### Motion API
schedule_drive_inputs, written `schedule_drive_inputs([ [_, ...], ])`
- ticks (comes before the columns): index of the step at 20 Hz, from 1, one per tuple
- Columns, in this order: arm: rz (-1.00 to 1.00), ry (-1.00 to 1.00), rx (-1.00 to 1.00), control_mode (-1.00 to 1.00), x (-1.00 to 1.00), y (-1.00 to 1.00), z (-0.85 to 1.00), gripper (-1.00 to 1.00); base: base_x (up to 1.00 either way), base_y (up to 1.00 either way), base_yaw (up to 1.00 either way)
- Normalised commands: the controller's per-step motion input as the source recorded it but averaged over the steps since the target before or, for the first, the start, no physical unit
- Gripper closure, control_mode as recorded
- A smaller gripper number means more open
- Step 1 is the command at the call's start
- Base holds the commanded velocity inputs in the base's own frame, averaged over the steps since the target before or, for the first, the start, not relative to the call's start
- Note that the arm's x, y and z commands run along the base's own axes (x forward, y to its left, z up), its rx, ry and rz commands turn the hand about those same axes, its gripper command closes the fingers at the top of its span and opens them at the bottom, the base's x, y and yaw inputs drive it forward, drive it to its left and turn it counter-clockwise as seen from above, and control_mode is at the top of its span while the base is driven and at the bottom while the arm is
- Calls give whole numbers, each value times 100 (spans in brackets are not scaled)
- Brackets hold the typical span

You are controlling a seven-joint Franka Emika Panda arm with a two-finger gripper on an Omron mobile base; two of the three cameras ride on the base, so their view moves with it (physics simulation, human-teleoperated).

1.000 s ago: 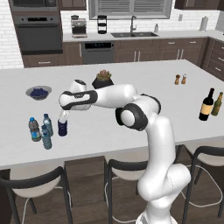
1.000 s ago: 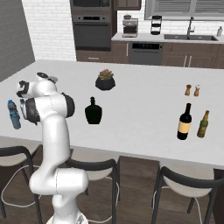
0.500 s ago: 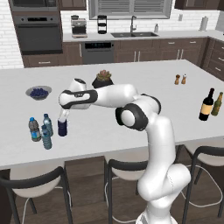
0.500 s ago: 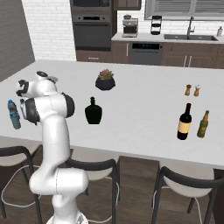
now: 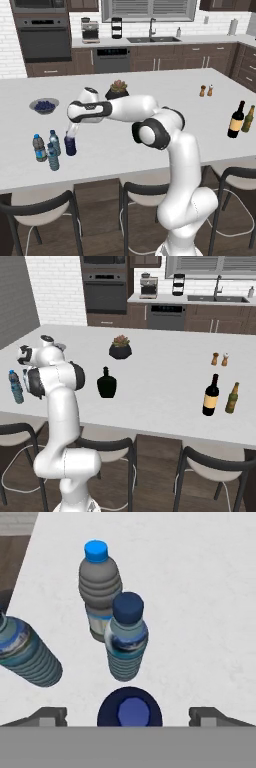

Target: Move the plastic bottles in the middle to the plastics group, and the glass bottles in the middle to the glass group.

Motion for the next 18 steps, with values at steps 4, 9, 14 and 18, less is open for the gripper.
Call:
schedule_drive_inputs([
  [4, 0, -8, 0, -100, -32, -15, 46, -100, 0, 0, 0],
  [9, -10, -4, 0, -100, -64, -55, 28, -100, 0, 0, 0],
  [14, -18, 0, 0, -100, -67, -88, 11, -100, 0, 0, 0],
  [18, -20, 0, 0, -100, -66, -97, 8, -100, 0, 0, 0],
])
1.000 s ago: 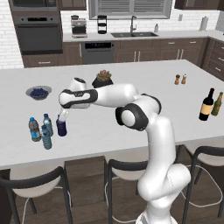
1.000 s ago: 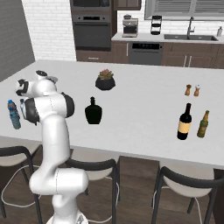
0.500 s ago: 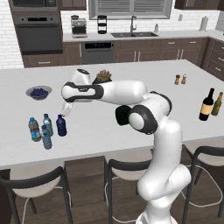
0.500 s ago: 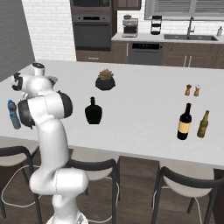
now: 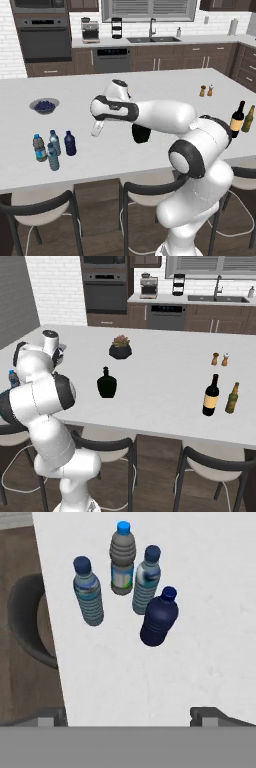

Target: Move the plastic bottles in the middle to the plastics group, and the glass bottles in the middle to the glass group.

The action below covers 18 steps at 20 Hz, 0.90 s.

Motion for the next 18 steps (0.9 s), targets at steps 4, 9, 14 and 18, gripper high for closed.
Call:
schedule_drive_inputs([
  [4, -23, 0, 0, -100, -61, -95, 18, -100, 0, 0, 0],
  [9, -32, 8, 0, -100, -24, -92, 33, -100, 0, 0, 0],
  [14, -47, 22, 0, -100, -1, -81, 45, -100, 0, 0, 0],
  [18, -58, 26, 1, -100, 0, -72, 36, -100, 0, 0, 0],
])
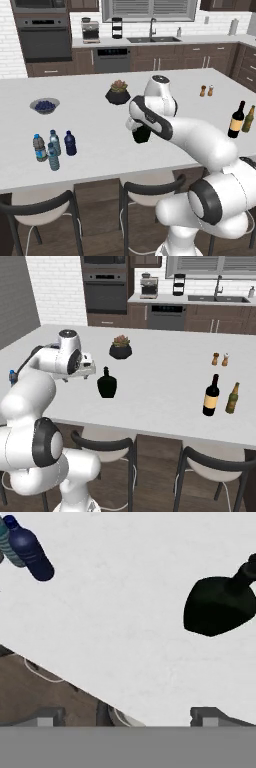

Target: Move the plastic bottles in the middle to the plastics group, and the glass bottles in the middle to the glass group.

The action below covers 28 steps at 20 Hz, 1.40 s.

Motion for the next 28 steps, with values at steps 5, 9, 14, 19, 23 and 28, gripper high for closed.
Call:
schedule_drive_inputs([
  [5, -54, 22, 1, -100, 0, -70, 10, -100, 0, 0, 0],
  [9, -12, 0, 3, -100, 4, -28, -1, -100, 0, 0, 0],
  [14, 0, 0, 0, -100, 46, 0, 0, -100, 0, 0, 0],
  [19, 0, 0, 0, -100, 70, 0, 0, -100, 0, 0, 0],
  [23, 0, -6, 0, -100, 36, 0, -6, -100, 0, 0, 0],
  [28, 0, -17, 0, -100, 16, 0, -4, -100, 0, 0, 0],
])
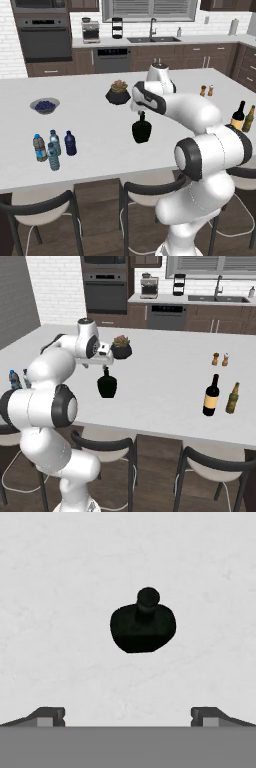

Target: Move the plastic bottles in the middle to the plastics group, and the glass bottles in the middle to the glass group.

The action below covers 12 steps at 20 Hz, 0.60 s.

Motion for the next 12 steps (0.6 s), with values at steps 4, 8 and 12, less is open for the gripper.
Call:
schedule_drive_inputs([
  [4, 0, -23, 0, -100, 3, 0, -17, -100, 0, 0, 0],
  [8, 0, -21, 0, -100, 0, 0, -33, -100, 0, 0, 0],
  [12, 0, -10, 0, -100, 3, 0, -22, -100, 0, 0, 0],
])
